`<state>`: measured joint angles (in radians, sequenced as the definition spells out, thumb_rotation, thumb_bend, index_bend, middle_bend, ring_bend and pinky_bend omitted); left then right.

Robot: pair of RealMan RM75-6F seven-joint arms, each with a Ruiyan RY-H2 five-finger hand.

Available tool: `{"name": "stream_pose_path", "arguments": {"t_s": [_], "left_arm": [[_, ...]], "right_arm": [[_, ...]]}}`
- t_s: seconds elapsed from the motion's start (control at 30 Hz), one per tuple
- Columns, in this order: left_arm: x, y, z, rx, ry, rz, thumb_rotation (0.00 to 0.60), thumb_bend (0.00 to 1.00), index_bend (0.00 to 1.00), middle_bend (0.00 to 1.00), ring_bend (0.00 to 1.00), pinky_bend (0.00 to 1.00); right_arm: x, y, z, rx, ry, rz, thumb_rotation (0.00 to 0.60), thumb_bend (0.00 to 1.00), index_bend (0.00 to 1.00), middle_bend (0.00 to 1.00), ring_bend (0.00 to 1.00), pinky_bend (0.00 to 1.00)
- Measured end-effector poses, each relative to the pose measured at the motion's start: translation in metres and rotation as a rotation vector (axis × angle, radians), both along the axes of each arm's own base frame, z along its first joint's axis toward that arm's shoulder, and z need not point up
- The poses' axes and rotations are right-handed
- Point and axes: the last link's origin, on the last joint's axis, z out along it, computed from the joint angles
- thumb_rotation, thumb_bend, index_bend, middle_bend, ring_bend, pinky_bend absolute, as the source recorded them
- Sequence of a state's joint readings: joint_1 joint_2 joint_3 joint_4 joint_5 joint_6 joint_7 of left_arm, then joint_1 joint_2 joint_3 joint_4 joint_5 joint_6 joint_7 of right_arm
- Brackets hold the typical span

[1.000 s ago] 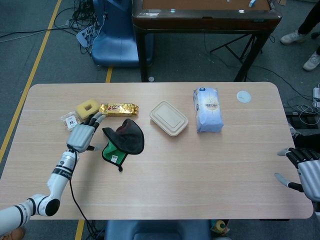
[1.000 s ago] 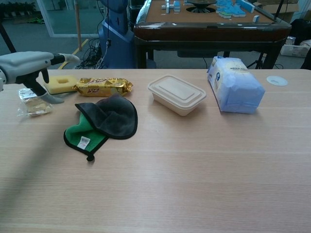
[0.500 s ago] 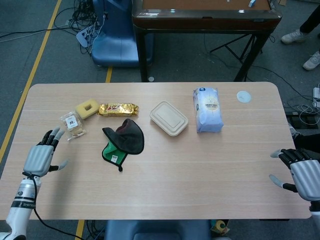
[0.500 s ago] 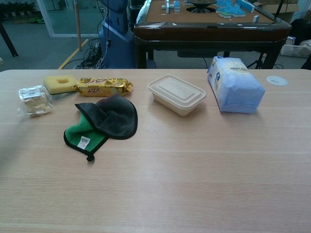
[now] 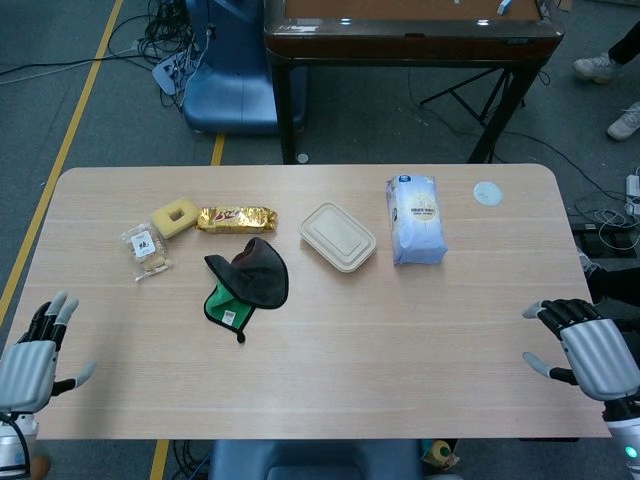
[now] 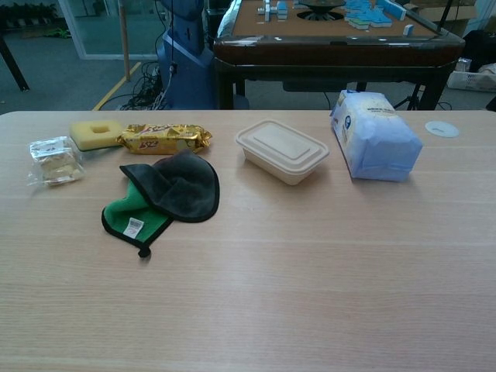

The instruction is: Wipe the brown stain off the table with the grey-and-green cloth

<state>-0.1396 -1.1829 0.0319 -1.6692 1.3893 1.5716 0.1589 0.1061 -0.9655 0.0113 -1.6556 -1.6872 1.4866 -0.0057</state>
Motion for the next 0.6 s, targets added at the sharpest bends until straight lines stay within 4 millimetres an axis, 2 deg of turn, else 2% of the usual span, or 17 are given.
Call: {"name": "stream_pose_path", "arguments": {"t_s": [0.17,0.6], "left_arm": [[-0.003,-0.01,0.001,0.024,-0.014,0.02,0.6,0.17,0.07,0.0,0.04,0.34],[-0.002,-0.016,-0.001,0.021,-0.017,0.025,0.6,0.17,0.07,0.0,0.04,0.34]], "right_arm": [[-0.001,0.001,-0.002,0.004,-0.004,0.0,0.6,0.25,0.37,0.36,0.31,0.29],[0.0,-0.003,-0.005,0.015,-0.005,0.007,0.6,0.25,0.37,0.36,0.31,0.29]]}}
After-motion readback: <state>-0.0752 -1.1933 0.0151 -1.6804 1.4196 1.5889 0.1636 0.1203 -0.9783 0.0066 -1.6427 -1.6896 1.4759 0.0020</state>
